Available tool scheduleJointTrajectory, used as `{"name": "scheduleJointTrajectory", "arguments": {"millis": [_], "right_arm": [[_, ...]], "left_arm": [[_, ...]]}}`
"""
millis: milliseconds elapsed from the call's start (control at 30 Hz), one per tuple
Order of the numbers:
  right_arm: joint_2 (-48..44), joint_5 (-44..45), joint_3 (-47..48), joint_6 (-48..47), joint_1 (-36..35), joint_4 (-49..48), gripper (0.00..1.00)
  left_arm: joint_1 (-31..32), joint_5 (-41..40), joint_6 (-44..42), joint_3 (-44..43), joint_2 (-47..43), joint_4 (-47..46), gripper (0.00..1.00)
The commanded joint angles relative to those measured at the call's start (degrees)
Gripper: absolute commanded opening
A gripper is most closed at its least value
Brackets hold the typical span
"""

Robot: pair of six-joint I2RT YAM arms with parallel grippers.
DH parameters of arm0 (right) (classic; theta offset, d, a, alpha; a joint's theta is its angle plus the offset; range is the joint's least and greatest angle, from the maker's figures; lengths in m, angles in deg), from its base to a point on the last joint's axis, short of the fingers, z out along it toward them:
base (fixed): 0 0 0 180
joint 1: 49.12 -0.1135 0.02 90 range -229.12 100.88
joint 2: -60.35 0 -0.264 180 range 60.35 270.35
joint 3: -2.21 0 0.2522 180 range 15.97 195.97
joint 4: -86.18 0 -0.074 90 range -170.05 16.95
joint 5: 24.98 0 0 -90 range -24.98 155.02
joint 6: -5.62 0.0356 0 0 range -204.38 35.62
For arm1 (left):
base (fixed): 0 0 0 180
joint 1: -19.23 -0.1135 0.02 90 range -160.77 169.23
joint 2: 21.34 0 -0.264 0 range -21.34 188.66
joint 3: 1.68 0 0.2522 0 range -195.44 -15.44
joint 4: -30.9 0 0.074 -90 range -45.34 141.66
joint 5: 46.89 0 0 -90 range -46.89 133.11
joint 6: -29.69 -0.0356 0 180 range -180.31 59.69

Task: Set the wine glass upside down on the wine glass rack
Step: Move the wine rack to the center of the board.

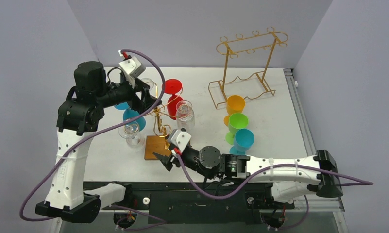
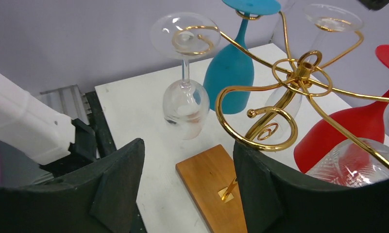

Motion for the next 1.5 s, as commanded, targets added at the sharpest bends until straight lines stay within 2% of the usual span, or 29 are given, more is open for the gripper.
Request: {"name": "scheduleJointTrajectory", "arguments": {"millis": [0, 133, 300, 433, 633, 867, 1067, 1167, 1267, 1367, 1467], "right_arm": [[-4.2, -2.6, 9.6, 4.6, -0.8, 23.6, 0.61], [-4.5, -1.1, 21.7, 7.1, 1.7, 35.5, 0.49], [2.7, -3.3, 38.8, 9.1, 9.5, 48.6, 0.40], [9.9, -2.1, 47.5, 6.4, 10.7, 54.3, 0.40], [17.9, -6.3, 55.8, 6.2, 13.1, 57.8, 0.38], [22.4, -7.8, 59.7, 6.2, 14.7, 58.8, 0.36], [23.1, -10.0, 59.5, 6.2, 16.3, 58.3, 0.31], [21.0, -11.5, 56.3, 5.9, 16.4, 56.5, 0.46], [16.5, -12.5, 51.9, 6.2, 16.4, 51.5, 0.55], [12.8, -13.3, 50.4, 6.7, 16.4, 49.0, 0.57], [8.6, -12.8, 48.2, 7.4, 15.7, 46.9, 0.57]], "left_arm": [[0.2, -2.1, 2.1, -3.5, -1.4, -1.2, 0.75], [0.2, -5.5, 2.3, -4.3, -2.3, -1.1, 0.80], [-0.1, -10.5, 3.4, -5.3, -2.5, -1.4, 0.83], [-0.1, -12.2, 3.6, -4.9, -2.7, -2.1, 0.84], [-0.2, -12.6, 3.1, -5.2, -3.0, -1.0, 0.84], [-0.4, -14.0, 1.4, -5.7, -4.3, 0.7, 0.84], [-1.6, -17.6, 2.8, -4.8, -5.9, -2.3, 0.83], [-2.7, -24.0, 6.8, -3.8, -6.5, -6.7, 0.91], [-4.9, -27.5, 8.4, -2.2, -7.2, -11.3, 0.92], [-7.8, -25.4, 9.8, -2.6, -7.1, -12.7, 0.92], [-9.7, -18.2, 8.5, -2.7, -7.0, -11.7, 0.90]]}}
